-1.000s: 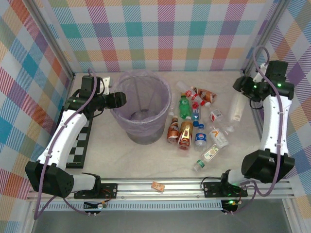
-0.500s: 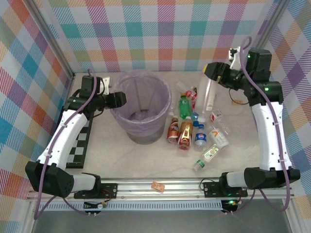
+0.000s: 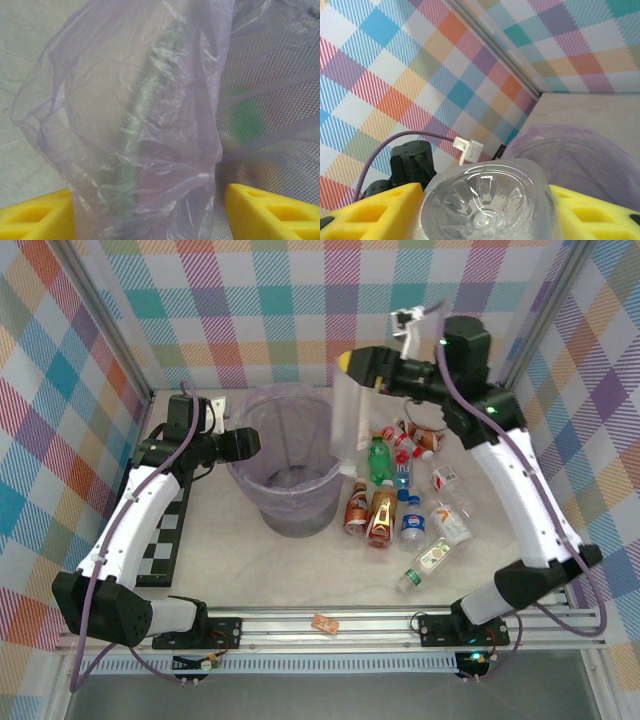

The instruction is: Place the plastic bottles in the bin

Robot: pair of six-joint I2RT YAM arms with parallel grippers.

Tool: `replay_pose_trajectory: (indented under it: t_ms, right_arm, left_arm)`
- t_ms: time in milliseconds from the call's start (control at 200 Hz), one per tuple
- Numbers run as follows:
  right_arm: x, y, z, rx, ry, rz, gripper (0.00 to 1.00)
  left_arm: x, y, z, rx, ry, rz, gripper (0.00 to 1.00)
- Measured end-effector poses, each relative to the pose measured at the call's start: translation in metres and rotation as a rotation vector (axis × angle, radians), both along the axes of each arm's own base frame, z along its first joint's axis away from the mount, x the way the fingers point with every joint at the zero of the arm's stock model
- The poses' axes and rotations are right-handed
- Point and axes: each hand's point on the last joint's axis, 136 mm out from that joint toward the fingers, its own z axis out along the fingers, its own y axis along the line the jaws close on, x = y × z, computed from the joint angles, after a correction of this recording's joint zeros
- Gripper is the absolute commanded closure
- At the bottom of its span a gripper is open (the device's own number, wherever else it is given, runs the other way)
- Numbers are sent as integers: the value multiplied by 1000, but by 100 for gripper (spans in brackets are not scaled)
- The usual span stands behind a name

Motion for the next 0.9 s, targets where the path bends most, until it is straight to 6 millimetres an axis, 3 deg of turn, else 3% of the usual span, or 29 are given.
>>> replay_pose_trajectory:
  t_ms: [185, 305, 440, 560, 675, 785, 900]
  right_arm:
    - [22, 72, -29, -47, 20, 84, 63]
    - [39, 111, -73, -125, 70, 108, 64]
    - [51, 139, -131, -236, 143, 99, 63]
    - [57, 150, -178, -333, 208, 65, 63]
    - [60, 151, -209, -411, 245, 18, 63]
    - [62, 146, -233, -461, 274, -34, 63]
    - [61, 134, -271, -515, 327, -89, 60]
  left_arm:
    - [0, 0, 0, 0, 0, 0, 30]
    - [0, 0, 0, 0, 1, 0, 30]
    - [0, 0, 0, 1, 0, 1, 31]
    - [0, 0, -1, 1, 1, 1, 31]
    - [0, 1, -1, 3, 0, 3, 31]
    - [0, 1, -1, 3, 0, 4, 31]
    - [1, 1, -1, 6, 0, 7, 31]
